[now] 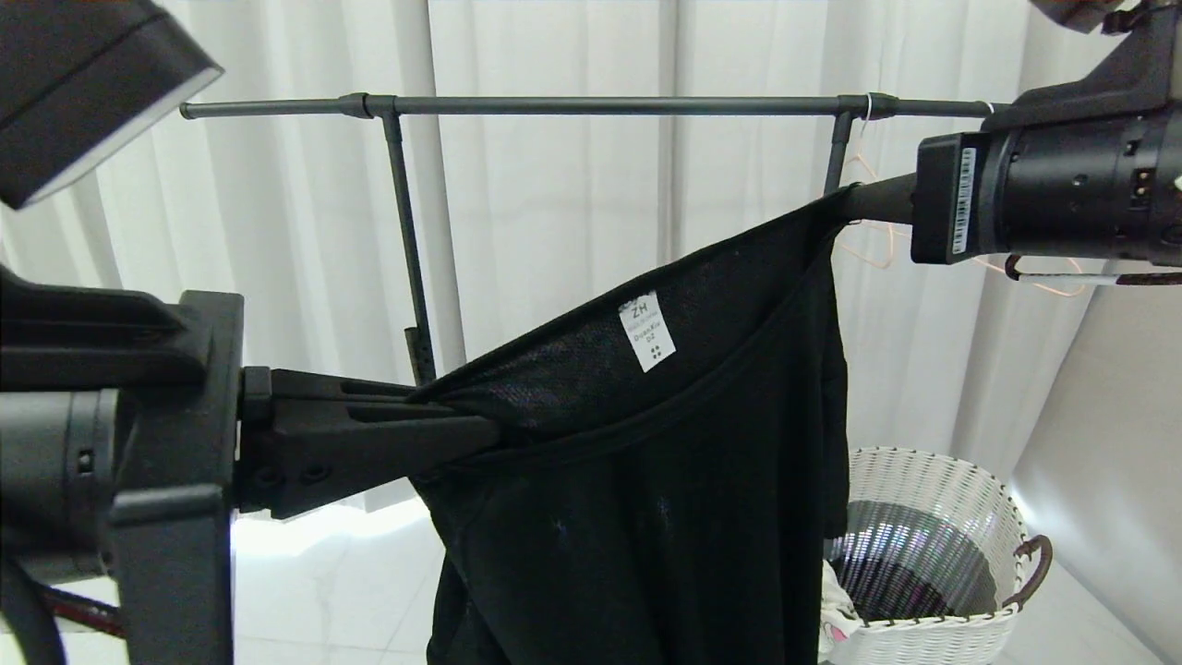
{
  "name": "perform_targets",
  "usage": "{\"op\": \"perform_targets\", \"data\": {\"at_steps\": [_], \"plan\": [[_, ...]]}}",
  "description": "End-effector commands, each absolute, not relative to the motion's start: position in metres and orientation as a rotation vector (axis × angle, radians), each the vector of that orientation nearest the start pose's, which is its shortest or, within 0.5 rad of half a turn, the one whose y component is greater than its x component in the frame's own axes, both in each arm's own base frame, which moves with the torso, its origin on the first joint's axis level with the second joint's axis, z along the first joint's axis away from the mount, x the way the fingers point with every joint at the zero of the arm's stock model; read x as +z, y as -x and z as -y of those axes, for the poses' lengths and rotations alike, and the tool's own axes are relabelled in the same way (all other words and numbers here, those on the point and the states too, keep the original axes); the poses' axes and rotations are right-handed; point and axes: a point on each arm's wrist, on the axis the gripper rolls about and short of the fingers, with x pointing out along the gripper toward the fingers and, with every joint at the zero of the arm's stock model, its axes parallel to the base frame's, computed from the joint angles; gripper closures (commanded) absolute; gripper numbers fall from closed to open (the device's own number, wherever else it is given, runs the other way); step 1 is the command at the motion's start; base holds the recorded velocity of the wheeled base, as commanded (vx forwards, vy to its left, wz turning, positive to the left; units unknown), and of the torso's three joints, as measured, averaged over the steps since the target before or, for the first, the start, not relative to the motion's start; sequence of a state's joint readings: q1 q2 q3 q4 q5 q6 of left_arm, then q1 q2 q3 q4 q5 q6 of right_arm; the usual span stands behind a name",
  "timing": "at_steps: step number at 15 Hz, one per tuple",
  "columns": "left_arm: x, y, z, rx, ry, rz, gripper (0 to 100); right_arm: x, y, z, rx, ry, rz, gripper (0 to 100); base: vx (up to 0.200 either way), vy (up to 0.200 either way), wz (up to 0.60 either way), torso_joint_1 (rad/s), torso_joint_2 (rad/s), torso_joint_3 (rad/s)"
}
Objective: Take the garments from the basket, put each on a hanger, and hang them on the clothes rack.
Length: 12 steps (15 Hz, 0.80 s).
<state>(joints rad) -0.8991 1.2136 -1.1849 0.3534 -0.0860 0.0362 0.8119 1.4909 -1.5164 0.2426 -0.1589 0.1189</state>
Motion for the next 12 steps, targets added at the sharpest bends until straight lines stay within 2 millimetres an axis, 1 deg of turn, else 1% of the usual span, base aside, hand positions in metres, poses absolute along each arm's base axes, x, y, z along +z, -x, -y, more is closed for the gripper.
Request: {"op": "perform_targets", "data": {"at_steps": [1,5,7,11,12], "plan": [[0.313,-0.093,0.134,-1.004,-0.207,-0.337,100,0.352,-0.186,-0.19,0.638,0.004,-0.251,100,0.0,0.0,0.0,0.0,0.0,0.0],[0.311,-0.088,0.138,-1.027,-0.224,-0.336,100,0.353,-0.185,-0.191,0.649,0.001,-0.249,100,0.0,0.0,0.0,0.0,0.0,0.0],[0.31,-0.088,0.138,-1.019,-0.229,-0.338,100,0.354,-0.185,-0.185,0.634,-0.002,-0.246,100,0.0,0.0,0.0,0.0,0.0,0.0],[0.308,-0.095,0.142,-0.943,-0.239,-0.341,100,0.362,-0.173,-0.156,0.584,-0.002,-0.248,100,0.0,0.0,0.0,0.0,0.0,0.0],[0.308,-0.103,0.147,-0.906,-0.231,-0.325,100,0.363,-0.162,-0.141,0.569,0.007,-0.266,100,0.0,0.0,0.0,0.0,0.0,0.0]]}}
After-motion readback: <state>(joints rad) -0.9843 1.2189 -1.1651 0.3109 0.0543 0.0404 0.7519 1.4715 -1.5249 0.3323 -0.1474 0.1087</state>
